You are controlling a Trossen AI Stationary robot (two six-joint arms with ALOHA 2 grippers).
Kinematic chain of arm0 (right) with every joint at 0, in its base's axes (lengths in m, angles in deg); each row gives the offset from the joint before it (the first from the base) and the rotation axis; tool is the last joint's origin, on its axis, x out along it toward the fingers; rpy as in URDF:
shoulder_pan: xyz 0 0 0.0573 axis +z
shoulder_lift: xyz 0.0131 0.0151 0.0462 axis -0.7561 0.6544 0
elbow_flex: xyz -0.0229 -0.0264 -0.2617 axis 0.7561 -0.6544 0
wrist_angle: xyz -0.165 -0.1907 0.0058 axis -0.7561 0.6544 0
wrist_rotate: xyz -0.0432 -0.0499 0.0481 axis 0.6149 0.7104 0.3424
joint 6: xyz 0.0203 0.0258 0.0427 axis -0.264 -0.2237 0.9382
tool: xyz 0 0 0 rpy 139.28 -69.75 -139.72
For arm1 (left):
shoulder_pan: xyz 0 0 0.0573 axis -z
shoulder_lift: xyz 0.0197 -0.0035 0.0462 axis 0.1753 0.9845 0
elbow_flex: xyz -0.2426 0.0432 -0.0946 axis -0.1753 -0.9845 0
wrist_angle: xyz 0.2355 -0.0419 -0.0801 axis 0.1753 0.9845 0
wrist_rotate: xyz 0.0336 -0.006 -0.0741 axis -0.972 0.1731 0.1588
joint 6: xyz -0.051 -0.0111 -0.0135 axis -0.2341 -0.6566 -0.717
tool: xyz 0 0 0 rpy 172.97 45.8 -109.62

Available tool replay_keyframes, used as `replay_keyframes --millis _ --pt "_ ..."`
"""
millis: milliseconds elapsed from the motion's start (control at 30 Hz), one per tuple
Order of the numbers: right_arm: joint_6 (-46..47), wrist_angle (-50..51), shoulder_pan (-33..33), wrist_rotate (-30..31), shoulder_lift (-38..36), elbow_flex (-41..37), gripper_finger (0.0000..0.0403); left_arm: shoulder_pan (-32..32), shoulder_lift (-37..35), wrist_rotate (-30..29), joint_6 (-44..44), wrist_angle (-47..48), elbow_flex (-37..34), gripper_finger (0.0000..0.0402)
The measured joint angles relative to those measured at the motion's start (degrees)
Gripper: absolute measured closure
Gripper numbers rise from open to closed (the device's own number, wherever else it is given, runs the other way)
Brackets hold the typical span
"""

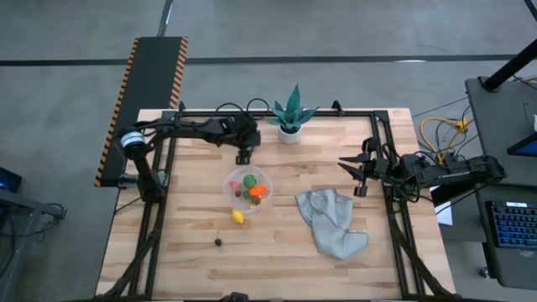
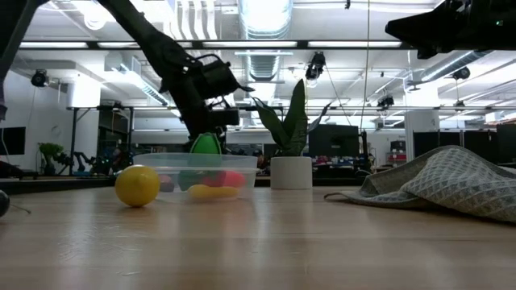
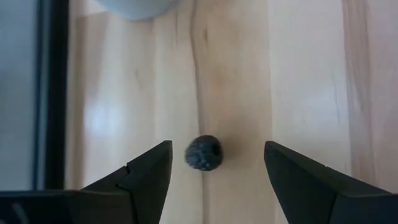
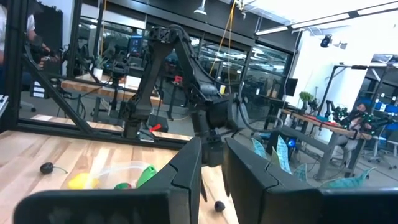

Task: Pick and placing Produce into tupperware
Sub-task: Put the black raspberry into the transparent bin

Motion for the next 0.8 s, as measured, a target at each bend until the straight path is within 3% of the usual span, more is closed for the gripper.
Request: replay_keyframes --millis 800 --pt "-0.07 0.29 0.01 0.02 0.0 0.0 0.0342 -1.61 3.41 1.07 0.24 -2.28 -0.02 0.0162"
